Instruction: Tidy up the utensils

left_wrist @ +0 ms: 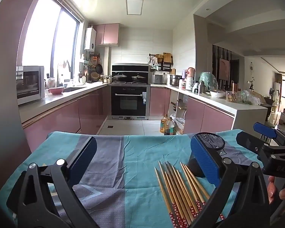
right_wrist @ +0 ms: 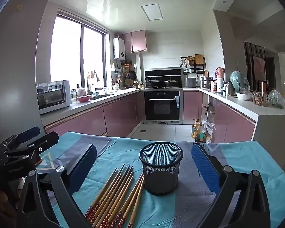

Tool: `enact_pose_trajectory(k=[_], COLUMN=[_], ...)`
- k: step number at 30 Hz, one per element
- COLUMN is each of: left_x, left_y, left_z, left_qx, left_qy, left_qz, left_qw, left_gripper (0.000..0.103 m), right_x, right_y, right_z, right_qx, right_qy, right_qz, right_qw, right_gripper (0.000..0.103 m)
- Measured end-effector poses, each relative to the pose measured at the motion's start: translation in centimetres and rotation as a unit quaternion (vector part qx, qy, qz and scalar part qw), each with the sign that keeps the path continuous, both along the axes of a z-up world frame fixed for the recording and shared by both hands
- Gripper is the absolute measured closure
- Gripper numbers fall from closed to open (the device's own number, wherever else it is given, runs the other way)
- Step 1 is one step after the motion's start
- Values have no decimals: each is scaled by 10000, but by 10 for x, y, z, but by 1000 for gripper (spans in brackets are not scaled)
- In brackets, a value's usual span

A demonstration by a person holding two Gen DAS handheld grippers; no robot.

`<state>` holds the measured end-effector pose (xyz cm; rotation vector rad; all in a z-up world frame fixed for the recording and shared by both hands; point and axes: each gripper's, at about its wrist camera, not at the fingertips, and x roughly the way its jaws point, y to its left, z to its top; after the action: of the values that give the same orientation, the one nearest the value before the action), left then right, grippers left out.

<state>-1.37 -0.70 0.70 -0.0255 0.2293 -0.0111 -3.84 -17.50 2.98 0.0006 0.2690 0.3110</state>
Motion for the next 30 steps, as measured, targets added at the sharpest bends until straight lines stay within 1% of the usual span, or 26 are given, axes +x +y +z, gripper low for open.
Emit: enact_pose_trajectory(k=[18, 30], left_x=[-6, -9], left_y=[0, -3], left_z=[-1, 2], left_qx=[-65, -56], left_qy=[-134, -173], left_qz=[-46, -40], left_qw=[9999, 9998], left_gripper=[6, 6], right_x=[-1, -1], right_y=[-6, -9], right_z=[0, 1], right_qx=[21, 52], right_qy=[-138, -143], right_qz=[-95, -94], right_qw=[9999, 9998], right_gripper=[6, 6])
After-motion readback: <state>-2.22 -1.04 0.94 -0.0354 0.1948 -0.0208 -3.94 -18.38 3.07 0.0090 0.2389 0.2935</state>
